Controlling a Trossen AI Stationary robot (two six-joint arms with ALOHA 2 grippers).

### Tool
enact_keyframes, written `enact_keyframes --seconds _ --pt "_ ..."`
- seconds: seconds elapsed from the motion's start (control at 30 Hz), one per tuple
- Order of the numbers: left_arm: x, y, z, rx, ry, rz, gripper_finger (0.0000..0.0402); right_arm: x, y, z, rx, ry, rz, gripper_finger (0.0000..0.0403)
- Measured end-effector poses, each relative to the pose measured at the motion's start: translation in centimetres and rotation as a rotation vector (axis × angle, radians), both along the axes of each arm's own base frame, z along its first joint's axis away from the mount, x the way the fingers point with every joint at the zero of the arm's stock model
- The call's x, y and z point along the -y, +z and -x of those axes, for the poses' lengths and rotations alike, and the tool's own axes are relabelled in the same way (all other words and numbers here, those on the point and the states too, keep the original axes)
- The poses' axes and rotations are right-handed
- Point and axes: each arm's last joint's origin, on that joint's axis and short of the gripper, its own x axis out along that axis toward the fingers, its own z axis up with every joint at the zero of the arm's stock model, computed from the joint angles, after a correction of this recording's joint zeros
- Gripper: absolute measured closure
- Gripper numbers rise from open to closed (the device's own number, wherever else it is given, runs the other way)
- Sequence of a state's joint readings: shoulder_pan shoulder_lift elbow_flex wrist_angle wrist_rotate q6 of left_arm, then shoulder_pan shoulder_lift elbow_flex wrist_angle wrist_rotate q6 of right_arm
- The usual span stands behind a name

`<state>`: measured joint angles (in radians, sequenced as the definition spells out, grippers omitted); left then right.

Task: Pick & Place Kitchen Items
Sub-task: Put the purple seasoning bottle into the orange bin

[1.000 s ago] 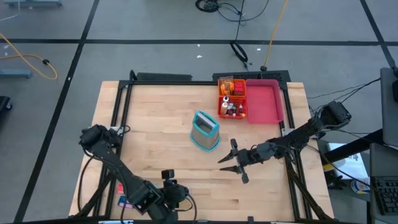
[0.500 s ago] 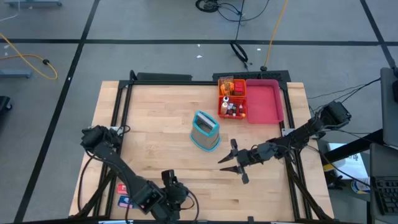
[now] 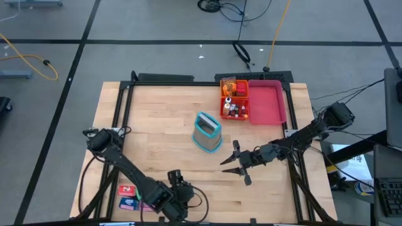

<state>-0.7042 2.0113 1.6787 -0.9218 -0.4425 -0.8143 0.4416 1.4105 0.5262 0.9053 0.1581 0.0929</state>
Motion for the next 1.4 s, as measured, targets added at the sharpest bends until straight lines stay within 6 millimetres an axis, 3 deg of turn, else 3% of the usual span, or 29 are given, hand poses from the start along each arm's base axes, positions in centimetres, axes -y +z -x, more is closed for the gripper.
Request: enact_keyframes --seconds 0.13,0.43,0.6,1.13,1.4 --pt "0.0 -0.2 -0.1 -0.024 -0.012 0.021 0.0108 0.0 0.0 0.0 -0.001 0.001 0.0 0.0275" --pt "0.3 -2.6 -0.8 -0.098 -0.03 0.014 0.0157 0.0 0.0 0.0 0.001 0.001 0.0 0.0275" --pt "0.3 -2.6 -0.8 -0.094 -0.051 0.003 0.0198 0.0 0.0 0.0 0.001 -0.001 0.0 0.0275" --pt "0.5 -2.4 -1.7 -0.036 -0.119 0.012 0.0198 0.0 -0.1 0.0 -0.006 -0.002 0.003 0.0275" --pt "-1.5 -0.6 -2.7 -0.003 -0.139 0.002 0.0193 0.0 -0.2 0.0 -0.03 -0.002 -0.015 0.0275"
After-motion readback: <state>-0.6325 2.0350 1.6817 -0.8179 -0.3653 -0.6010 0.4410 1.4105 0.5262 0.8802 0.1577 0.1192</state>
